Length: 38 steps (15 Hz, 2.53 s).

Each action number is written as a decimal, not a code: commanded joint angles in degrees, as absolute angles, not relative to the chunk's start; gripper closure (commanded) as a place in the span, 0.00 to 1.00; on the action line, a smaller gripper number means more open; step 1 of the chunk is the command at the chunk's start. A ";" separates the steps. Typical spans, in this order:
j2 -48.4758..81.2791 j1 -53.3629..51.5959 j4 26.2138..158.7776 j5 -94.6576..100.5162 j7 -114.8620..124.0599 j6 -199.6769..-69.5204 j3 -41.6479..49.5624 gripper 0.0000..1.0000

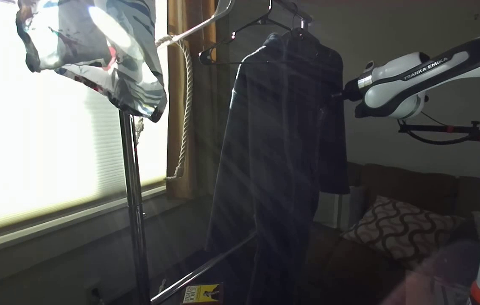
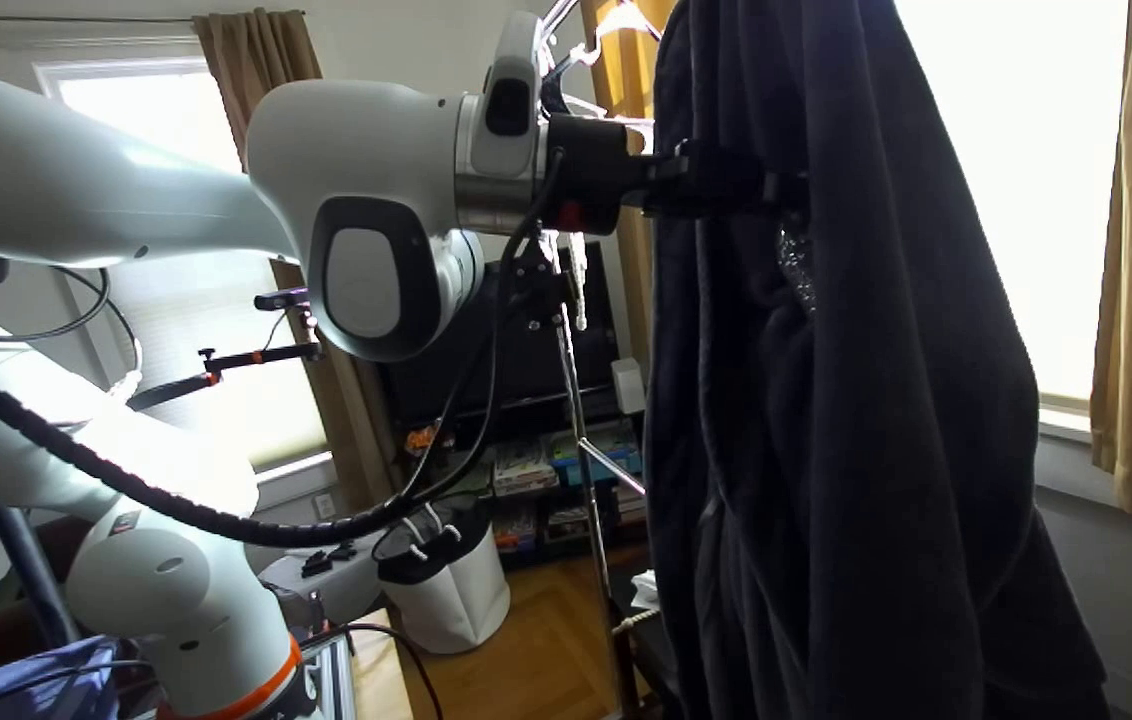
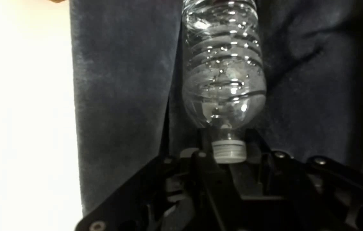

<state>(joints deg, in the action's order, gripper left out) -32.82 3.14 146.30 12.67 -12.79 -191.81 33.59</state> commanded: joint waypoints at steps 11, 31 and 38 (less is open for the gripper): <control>-26.28 16.87 149.58 14.69 -19.71 -188.02 24.17 0.92; -39.93 12.09 142.21 11.29 -36.21 -147.84 30.50 0.92; -44.19 15.48 129.68 9.61 -40.03 -125.52 34.17 0.92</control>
